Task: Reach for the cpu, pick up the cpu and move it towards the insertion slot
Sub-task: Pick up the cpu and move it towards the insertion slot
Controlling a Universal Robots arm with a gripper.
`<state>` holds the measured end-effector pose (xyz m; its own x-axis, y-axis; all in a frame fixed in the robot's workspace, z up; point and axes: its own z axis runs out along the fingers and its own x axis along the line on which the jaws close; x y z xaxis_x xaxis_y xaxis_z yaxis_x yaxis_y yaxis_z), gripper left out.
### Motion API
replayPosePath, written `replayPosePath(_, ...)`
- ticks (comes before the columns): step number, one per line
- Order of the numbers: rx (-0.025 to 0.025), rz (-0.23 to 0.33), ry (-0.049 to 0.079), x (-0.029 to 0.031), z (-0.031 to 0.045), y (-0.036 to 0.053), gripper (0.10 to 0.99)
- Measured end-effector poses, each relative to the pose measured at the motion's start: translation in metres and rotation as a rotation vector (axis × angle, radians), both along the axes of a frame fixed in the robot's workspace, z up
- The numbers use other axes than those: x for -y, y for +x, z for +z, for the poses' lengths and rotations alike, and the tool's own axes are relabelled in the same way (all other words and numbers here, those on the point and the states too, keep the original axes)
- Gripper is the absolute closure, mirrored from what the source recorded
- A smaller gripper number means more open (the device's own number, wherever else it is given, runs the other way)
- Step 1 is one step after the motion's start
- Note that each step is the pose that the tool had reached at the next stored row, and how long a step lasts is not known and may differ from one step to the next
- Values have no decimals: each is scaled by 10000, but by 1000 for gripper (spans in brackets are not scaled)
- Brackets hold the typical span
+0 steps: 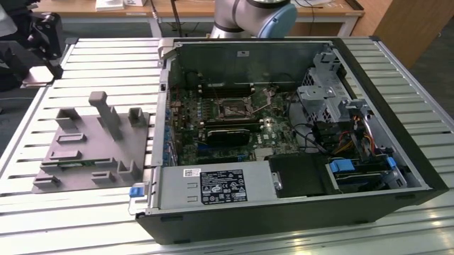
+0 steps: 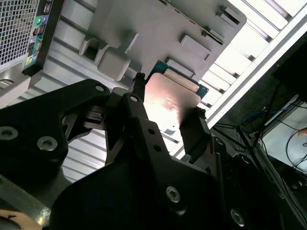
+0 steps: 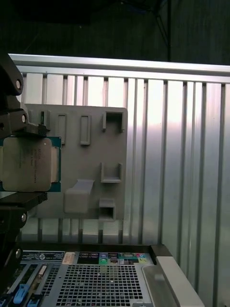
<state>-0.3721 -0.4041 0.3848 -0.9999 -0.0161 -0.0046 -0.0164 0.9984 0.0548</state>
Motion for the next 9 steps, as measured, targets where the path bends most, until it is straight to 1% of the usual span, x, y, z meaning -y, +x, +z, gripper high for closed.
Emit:
replayPosePath(4, -1, 0, 0, 0, 0, 88, 545)
replayPosePath(9, 1, 1, 0, 0, 0, 166, 545)
